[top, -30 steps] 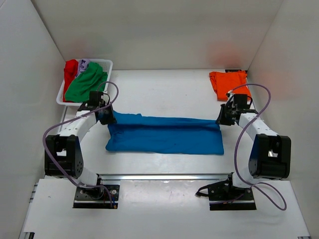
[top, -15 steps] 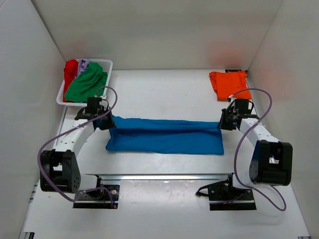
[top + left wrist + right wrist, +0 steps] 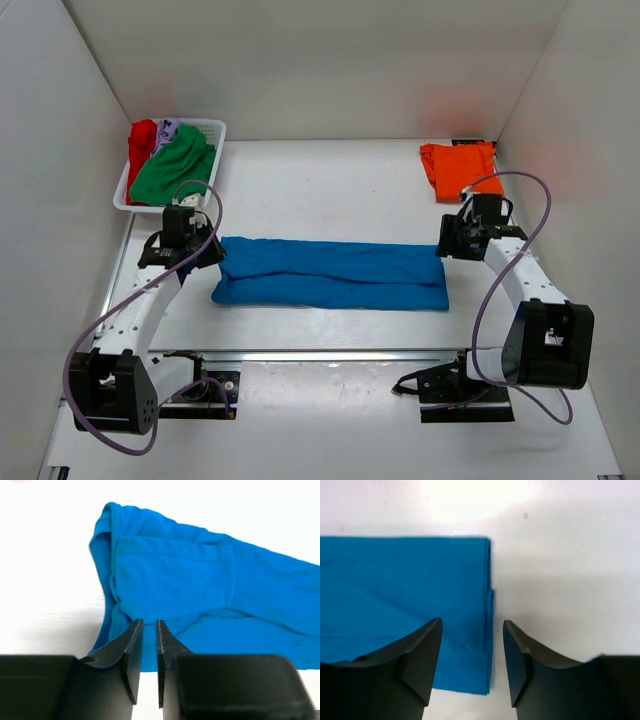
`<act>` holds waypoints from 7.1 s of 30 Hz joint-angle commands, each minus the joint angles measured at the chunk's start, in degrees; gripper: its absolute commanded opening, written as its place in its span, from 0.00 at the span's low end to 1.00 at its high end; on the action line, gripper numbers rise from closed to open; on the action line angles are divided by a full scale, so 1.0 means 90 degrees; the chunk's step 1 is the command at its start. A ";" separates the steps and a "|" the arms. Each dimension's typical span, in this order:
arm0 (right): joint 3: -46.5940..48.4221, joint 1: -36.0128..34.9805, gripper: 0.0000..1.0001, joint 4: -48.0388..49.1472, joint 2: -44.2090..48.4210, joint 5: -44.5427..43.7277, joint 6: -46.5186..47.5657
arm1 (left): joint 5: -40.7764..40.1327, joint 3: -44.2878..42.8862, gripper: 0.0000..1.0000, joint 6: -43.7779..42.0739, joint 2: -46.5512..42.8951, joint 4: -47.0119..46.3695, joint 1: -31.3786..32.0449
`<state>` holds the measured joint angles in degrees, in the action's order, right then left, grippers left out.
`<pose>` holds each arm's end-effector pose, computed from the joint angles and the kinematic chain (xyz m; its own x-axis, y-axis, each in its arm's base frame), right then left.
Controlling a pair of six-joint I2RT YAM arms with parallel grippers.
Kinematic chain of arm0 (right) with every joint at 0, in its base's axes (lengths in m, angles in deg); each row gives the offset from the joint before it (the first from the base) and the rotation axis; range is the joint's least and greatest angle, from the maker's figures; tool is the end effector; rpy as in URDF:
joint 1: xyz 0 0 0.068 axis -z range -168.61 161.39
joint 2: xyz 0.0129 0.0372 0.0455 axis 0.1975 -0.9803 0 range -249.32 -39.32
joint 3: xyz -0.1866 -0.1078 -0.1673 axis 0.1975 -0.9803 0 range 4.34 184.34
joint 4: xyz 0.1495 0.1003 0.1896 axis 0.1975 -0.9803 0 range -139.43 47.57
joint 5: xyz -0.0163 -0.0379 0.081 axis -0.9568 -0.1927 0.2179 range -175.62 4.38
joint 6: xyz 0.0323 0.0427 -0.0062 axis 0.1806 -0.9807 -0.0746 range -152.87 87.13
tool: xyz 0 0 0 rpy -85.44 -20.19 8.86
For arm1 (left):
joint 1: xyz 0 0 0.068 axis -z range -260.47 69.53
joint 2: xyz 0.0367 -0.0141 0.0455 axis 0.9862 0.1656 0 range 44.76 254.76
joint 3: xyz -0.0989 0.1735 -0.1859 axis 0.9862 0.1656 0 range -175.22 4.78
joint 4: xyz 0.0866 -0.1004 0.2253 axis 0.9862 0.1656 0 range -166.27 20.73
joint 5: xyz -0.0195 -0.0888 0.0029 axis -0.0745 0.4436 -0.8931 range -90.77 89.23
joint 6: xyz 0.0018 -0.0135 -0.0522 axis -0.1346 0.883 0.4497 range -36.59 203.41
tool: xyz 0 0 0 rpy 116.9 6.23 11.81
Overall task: Fold and stack the t-shirts
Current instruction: Fold the other side of the tshirt into a rectangle, then rotate the tshirt 90 degrees, then grab the bottom of the folded rectangular tshirt with both arms, then fold the folded rectangular tshirt in 1/3 of the way
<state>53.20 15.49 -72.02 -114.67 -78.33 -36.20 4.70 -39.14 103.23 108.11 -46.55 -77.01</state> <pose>0.2599 -0.0141 0.2227 -0.8262 0.1169 -0.5511 0.0484 0.9893 0.1374 0.2236 -0.0170 0.2417 -0.7517 -0.2927 -0.5910 -0.1408 0.9467 -0.2897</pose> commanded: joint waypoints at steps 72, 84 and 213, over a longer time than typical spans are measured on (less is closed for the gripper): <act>-0.1667 -0.3706 0.75 0.1509 0.1262 0.1270 -0.2998 | 0.1425 -0.1423 0.53 0.0601 0.2505 -0.0577 0.2113; -0.2548 -0.4771 0.55 0.2437 0.0649 0.1553 -0.3985 | 0.0964 0.2126 0.58 0.1890 -0.0378 -0.1221 0.3091; -0.0380 -0.3756 0.42 0.1549 -0.2175 0.1808 -0.2667 | 0.0915 0.2067 0.00 0.1793 0.1135 -0.2706 0.1978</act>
<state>52.76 -18.54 -54.49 -135.50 -57.83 -61.79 14.49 -22.27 121.06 122.15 -75.27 -58.97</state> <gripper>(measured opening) 0.385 0.033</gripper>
